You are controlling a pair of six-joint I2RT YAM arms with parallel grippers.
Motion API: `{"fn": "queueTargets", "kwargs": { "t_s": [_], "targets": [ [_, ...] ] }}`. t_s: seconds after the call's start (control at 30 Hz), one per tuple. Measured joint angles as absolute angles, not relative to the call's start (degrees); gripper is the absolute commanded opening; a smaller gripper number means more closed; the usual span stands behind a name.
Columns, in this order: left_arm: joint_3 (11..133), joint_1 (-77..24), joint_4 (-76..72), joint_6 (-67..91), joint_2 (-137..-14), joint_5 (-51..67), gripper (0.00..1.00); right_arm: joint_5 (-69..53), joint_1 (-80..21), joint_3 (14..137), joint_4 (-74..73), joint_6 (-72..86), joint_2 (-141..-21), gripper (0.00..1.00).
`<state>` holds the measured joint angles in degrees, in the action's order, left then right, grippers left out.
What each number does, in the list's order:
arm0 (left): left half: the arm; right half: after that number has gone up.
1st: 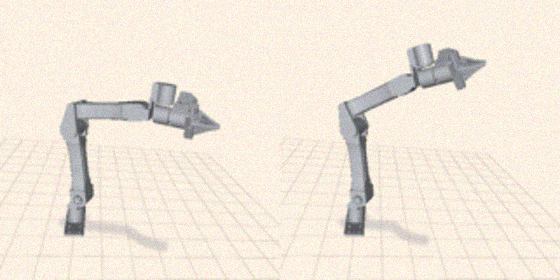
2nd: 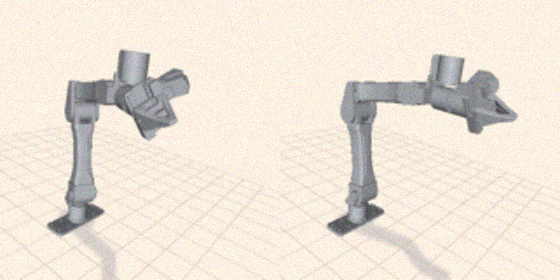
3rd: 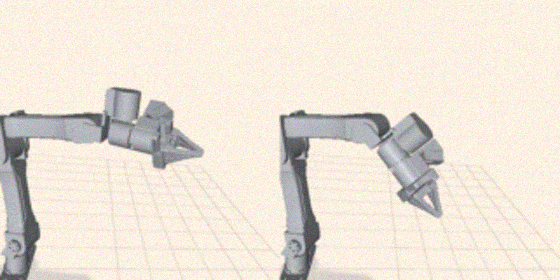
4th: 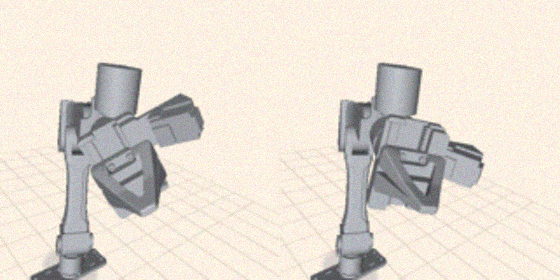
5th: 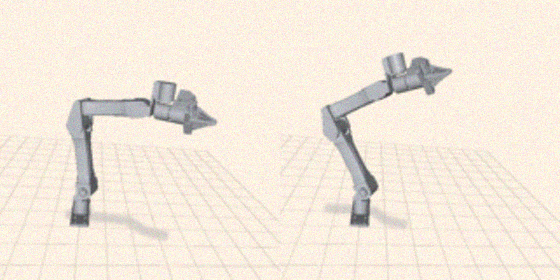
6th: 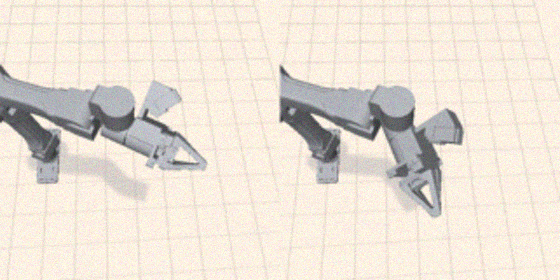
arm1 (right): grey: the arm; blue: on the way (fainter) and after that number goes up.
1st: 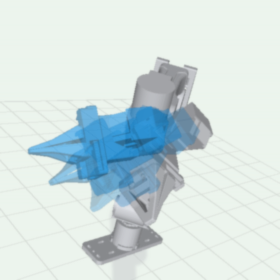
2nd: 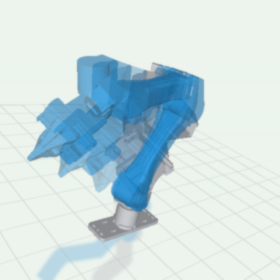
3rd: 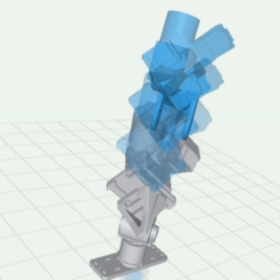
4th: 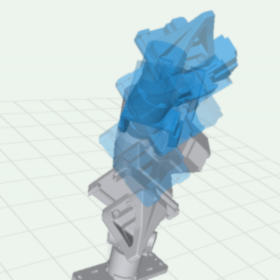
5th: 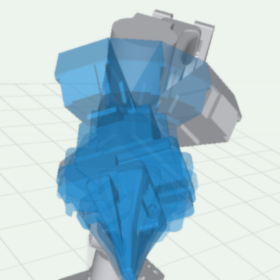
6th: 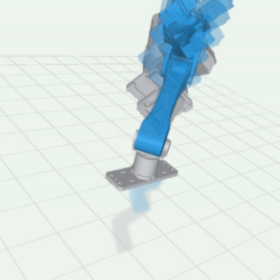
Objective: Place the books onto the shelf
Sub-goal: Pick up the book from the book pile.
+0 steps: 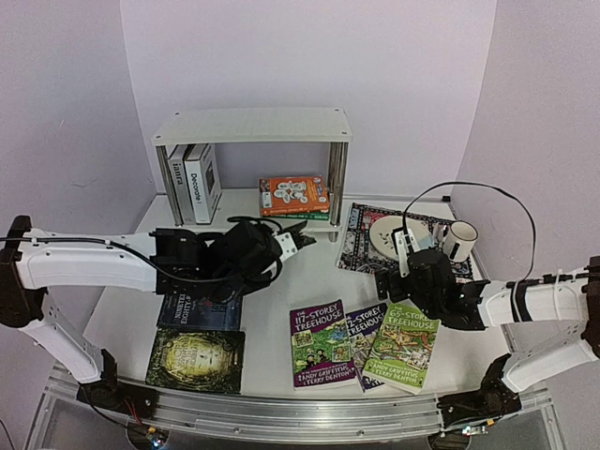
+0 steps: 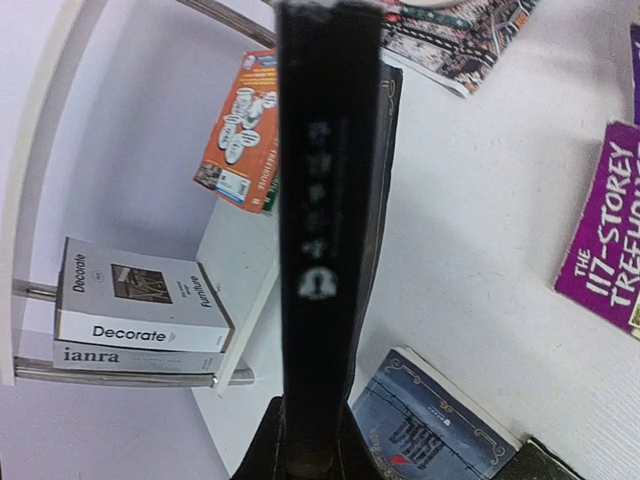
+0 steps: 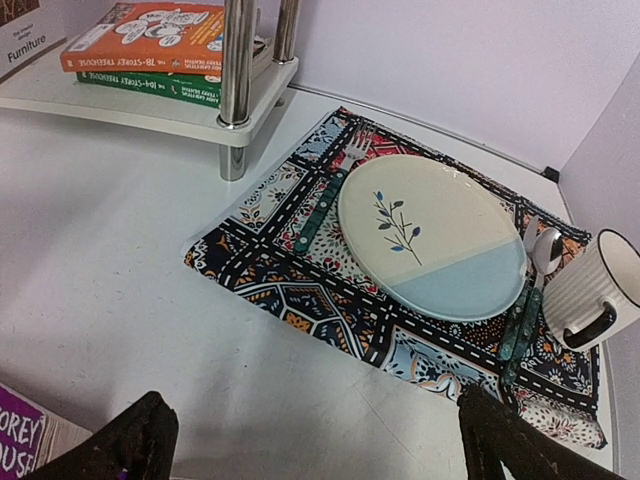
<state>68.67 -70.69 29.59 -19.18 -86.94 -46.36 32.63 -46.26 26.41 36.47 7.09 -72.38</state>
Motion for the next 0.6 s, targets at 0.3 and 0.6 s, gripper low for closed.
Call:
{"fn": "queueTargets", "kwargs": {
  "t_s": [0.3,0.6],
  "targets": [
    [80.8,-68.2,29.0,-20.1,-82.4,-42.1,0.00,32.9,-46.3,26.2,36.9,7.1,-72.4,0.98],
    [92.5,-62.8,24.1,-18.9,-82.2,-36.5,0.00,32.9,-46.3,26.2,36.9,7.1,-72.4,0.98]
  ]
}}
